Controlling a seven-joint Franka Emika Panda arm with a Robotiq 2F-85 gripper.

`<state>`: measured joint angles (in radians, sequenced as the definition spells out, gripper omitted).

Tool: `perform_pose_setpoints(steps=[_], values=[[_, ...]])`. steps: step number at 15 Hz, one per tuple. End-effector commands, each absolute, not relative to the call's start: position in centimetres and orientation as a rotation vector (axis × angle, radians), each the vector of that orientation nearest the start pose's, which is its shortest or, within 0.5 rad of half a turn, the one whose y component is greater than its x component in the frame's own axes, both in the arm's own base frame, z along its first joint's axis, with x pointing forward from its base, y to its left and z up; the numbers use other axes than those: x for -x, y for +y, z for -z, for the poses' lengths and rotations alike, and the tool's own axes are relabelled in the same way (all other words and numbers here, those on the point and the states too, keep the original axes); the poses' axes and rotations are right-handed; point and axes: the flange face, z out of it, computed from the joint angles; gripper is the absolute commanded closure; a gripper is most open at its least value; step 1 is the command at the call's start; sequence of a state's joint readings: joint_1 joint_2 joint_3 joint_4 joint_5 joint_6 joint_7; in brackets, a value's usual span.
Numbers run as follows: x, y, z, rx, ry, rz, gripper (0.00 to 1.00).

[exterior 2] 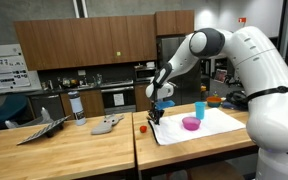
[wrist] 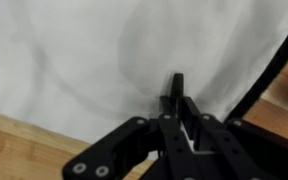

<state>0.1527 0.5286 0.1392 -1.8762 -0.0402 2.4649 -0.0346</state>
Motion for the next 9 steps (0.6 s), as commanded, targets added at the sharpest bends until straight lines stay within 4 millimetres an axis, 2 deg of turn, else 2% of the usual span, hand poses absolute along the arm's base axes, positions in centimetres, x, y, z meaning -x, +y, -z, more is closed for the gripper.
perform_pose_setpoints(steps=[1, 4, 5, 9], values=[[-61.3, 18.0, -24.1, 3.046, -0.537, 0.077, 0.96], [-61.3, 18.0, -24.2, 3.045, -0.541, 0.081, 0.96], [-62.1, 18.1, -25.0, 3.046, -0.542, 0.087, 0.96], [-62.2, 18.4, -27.9, 3.052, -0.57, 0.191, 0.96]])
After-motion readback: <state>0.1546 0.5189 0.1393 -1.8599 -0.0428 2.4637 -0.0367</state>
